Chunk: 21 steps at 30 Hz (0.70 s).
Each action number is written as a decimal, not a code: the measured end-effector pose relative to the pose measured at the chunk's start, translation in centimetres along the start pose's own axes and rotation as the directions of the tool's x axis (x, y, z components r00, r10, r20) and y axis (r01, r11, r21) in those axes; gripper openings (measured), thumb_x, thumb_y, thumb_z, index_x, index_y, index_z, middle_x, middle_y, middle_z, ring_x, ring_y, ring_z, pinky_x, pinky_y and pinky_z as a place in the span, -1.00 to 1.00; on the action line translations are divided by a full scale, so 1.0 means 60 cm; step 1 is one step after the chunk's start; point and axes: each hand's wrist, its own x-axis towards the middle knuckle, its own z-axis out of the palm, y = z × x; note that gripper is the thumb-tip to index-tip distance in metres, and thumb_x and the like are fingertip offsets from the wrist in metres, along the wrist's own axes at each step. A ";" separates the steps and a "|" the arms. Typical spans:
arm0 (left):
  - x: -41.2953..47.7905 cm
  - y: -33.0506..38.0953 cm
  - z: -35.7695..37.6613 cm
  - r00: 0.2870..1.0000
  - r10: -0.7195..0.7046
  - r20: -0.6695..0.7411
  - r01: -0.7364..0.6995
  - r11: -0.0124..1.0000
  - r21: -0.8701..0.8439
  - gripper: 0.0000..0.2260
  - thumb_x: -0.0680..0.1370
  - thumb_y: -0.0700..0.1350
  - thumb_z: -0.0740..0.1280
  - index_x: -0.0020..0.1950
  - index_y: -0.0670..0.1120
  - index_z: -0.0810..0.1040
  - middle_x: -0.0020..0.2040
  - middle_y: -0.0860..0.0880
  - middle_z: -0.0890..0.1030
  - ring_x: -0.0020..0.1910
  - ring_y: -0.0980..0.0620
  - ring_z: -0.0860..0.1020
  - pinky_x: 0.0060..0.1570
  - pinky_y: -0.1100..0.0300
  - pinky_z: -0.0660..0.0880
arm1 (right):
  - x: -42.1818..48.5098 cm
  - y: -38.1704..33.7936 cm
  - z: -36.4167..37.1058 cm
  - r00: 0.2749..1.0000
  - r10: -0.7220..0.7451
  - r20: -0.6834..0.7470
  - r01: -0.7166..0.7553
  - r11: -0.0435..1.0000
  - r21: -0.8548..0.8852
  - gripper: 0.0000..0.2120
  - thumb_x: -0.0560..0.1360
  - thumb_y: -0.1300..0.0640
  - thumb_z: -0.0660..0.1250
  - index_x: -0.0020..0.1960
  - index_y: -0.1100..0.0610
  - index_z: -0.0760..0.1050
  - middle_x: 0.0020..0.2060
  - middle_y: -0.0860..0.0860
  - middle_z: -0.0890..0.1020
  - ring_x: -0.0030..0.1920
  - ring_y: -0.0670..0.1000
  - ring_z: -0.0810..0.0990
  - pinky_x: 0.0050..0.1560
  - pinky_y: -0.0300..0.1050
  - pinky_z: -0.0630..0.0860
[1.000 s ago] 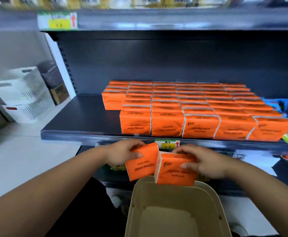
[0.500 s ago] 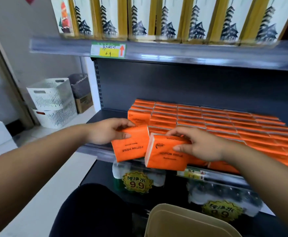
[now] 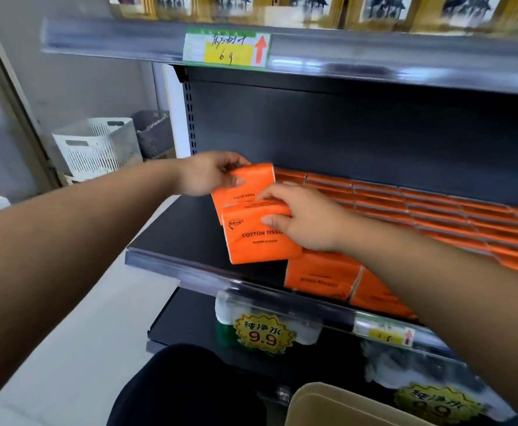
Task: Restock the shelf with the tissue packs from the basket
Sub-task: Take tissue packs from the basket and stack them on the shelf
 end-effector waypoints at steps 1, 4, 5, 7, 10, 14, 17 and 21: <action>0.013 -0.005 0.007 1.000 0.004 0.002 -0.004 0.999 0.039 -0.77 0.60 -0.20 0.32 0.23 -0.01 0.47 -0.01 0.04 0.60 -0.07 0.11 0.55 -0.08 0.35 0.47 | 0.010 -0.003 0.005 1.000 -0.007 -0.024 0.008 1.000 0.024 -0.65 0.51 0.08 0.40 0.28 0.05 0.48 0.26 0.02 0.51 0.26 0.03 0.46 0.27 -0.20 0.30; 0.046 -0.015 0.020 1.000 0.012 0.012 -0.014 0.976 0.217 -0.71 0.59 -0.23 0.29 0.29 -0.01 0.50 0.12 0.04 0.58 0.08 0.09 0.52 0.04 0.32 0.42 | 0.032 -0.009 0.021 0.997 -0.054 -0.064 0.054 0.999 0.006 -0.68 0.50 0.06 0.40 0.24 -0.01 0.49 0.24 -0.05 0.53 0.26 0.04 0.43 0.30 -0.10 0.29; 0.056 -0.018 0.022 1.000 0.015 0.024 -0.021 0.968 0.250 -0.70 0.59 -0.24 0.29 0.30 -0.02 0.50 0.14 0.04 0.58 0.10 0.08 0.52 0.06 0.31 0.40 | 0.036 -0.009 0.027 0.997 -0.060 -0.056 0.057 0.996 -0.061 -0.69 0.50 0.01 0.38 0.23 -0.05 0.48 0.24 -0.09 0.53 0.27 0.04 0.40 0.30 -0.02 0.27; 0.075 -0.024 0.026 0.998 0.011 0.067 -0.028 0.964 0.264 -0.71 0.59 -0.21 0.31 0.31 -0.05 0.50 0.14 0.02 0.57 0.09 0.07 0.51 0.06 0.32 0.37 | 0.041 -0.002 0.041 0.998 -0.063 -0.024 0.056 0.971 -0.232 -0.72 0.50 -0.10 0.35 0.20 -0.13 0.46 0.21 -0.17 0.54 0.28 -0.01 0.34 0.25 0.05 0.20; 0.098 -0.037 0.033 0.997 0.001 0.079 -0.023 0.962 0.274 -0.67 0.58 -0.15 0.36 0.34 -0.05 0.49 0.15 0.01 0.58 0.11 0.04 0.53 0.21 0.21 0.41 | 0.046 0.015 0.062 0.997 -0.073 0.015 0.073 0.942 -0.328 -0.75 0.50 -0.10 0.35 0.15 -0.11 0.46 0.15 -0.18 0.59 0.25 -0.05 0.32 0.19 0.05 0.14; 0.121 -0.049 0.056 0.997 0.021 0.070 -0.039 0.963 0.267 -0.69 0.57 -0.18 0.37 0.30 -0.02 0.53 0.13 0.01 0.60 0.07 0.07 0.53 0.13 0.26 0.40 | 0.061 0.025 0.084 0.999 -0.011 0.041 0.021 0.966 -0.258 -0.73 0.53 0.03 0.35 0.20 0.00 0.43 0.20 -0.07 0.55 0.25 0.07 0.35 0.30 0.11 0.29; 0.129 -0.054 0.074 0.999 0.012 0.044 -0.023 0.964 0.267 -0.68 0.57 -0.28 0.30 0.28 -0.02 0.55 0.18 0.00 0.60 0.15 0.01 0.55 0.26 0.16 0.41 | 0.072 0.028 0.099 0.995 0.065 0.080 -0.042 0.964 -0.263 -0.61 0.51 0.19 0.36 0.29 0.06 0.34 0.28 0.03 0.45 0.27 0.15 0.37 0.24 0.10 0.41; 0.135 -0.063 0.089 1.000 0.005 0.022 -0.010 0.969 0.247 -0.66 0.56 -0.32 0.26 0.27 -0.02 0.57 0.16 0.07 0.54 0.16 0.06 0.51 0.25 0.24 0.37 | 0.078 0.036 0.115 0.986 0.150 0.075 -0.116 0.933 -0.341 -0.55 0.50 0.31 0.31 0.33 0.09 0.30 0.29 0.08 0.42 0.29 0.19 0.39 0.28 0.15 0.38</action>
